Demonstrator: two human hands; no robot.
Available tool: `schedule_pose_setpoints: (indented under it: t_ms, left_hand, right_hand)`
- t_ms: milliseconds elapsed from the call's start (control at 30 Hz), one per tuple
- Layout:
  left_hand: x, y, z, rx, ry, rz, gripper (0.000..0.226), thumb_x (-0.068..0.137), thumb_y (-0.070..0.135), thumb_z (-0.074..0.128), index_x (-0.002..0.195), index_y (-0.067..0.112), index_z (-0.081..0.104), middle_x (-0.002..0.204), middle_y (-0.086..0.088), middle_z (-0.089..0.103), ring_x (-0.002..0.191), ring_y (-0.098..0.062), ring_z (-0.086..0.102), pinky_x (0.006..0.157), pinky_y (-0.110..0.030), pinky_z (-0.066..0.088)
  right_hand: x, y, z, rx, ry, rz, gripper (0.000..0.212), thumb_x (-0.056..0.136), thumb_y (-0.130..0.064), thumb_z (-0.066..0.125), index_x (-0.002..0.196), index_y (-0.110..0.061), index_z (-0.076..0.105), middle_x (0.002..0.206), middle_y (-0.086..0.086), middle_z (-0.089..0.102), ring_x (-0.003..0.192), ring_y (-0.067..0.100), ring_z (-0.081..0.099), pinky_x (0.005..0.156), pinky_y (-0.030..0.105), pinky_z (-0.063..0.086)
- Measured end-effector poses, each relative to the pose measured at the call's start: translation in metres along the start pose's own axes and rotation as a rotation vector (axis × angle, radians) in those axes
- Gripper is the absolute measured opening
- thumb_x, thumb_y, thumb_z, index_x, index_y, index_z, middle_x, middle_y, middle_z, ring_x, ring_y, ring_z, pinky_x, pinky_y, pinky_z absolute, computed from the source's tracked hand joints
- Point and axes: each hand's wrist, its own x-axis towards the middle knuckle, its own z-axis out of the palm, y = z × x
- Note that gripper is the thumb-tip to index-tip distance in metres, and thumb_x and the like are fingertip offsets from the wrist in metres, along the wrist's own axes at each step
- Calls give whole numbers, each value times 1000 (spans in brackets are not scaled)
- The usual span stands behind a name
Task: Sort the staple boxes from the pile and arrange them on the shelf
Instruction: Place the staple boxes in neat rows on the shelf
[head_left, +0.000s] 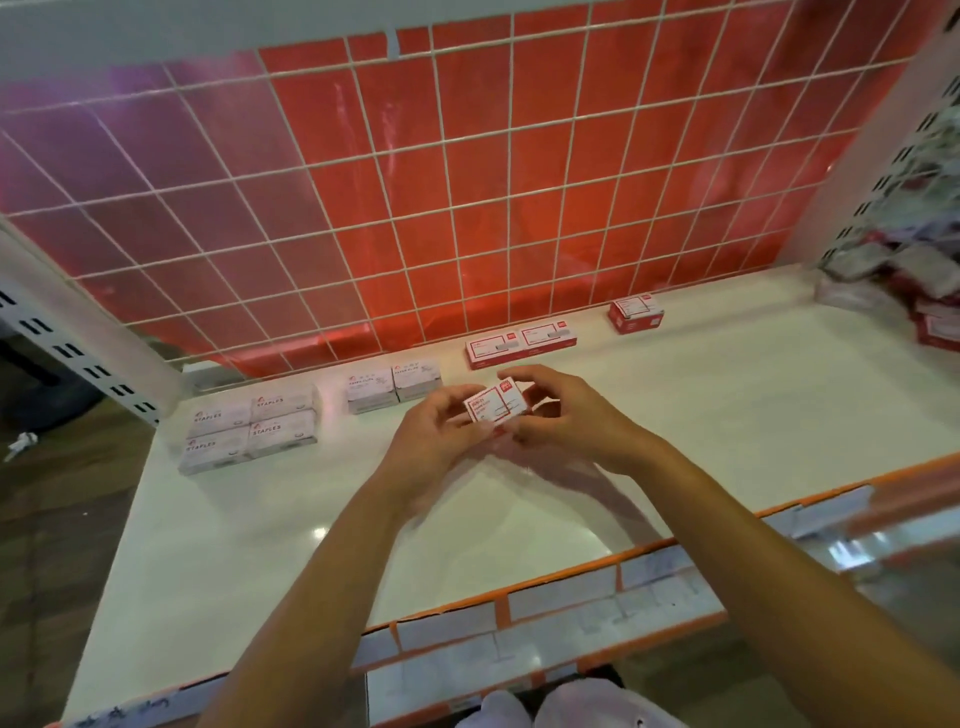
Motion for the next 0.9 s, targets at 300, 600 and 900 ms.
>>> schedule_pose_setpoints:
  t_ms: [300,600,900]
  left_hand:
    - [8,3,42,144,7,57,27,90,9,61,116,19,64,103,3,71,95,-14,69,79,-26,56]
    - [59,9,140,245,123,128,29,90,24,64,119,21,66,114,1,68,103,-18,66,90,-39,55]
    - [113,20,197,746,352,265,41,90,19,64,131,18,56,135,-1,55,119,-18,53,102,-35,44]
  right_hand:
    - [-11,17,-36,-352,53,-80,59,81,-14,71,134,-23,48,131,-3,53,101,5,51,78,11,46]
    - [-16,34,-137,-555,63,-147,45,78,-19,74,119,-17,57,115,1,62,96,13,55,76,18,40]
    - [2,76,-213,-613,150,-55,45,79,-20,73,120,-19,55,118,5,56,99,14,52,80,20,40]
